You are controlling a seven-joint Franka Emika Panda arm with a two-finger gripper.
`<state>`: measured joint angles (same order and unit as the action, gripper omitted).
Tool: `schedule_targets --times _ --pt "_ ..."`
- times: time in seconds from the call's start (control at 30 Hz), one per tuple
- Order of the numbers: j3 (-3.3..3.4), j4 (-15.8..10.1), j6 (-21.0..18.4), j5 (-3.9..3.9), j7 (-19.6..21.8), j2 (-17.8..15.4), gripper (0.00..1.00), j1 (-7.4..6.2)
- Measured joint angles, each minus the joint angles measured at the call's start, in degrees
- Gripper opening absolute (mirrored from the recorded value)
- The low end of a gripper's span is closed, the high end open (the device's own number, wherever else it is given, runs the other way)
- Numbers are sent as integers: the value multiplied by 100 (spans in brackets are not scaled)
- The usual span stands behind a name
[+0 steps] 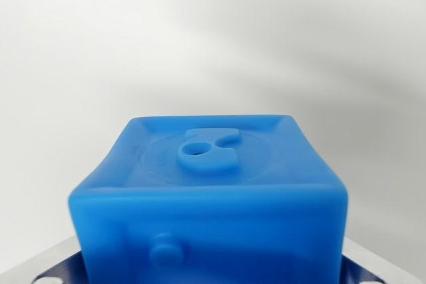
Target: Stack cube
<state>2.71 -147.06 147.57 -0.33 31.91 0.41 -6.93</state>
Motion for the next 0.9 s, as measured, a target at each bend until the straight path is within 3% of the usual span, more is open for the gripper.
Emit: schedule_targets --times 0.9 --pt "335 170 -109 16 -597 57 0 326"
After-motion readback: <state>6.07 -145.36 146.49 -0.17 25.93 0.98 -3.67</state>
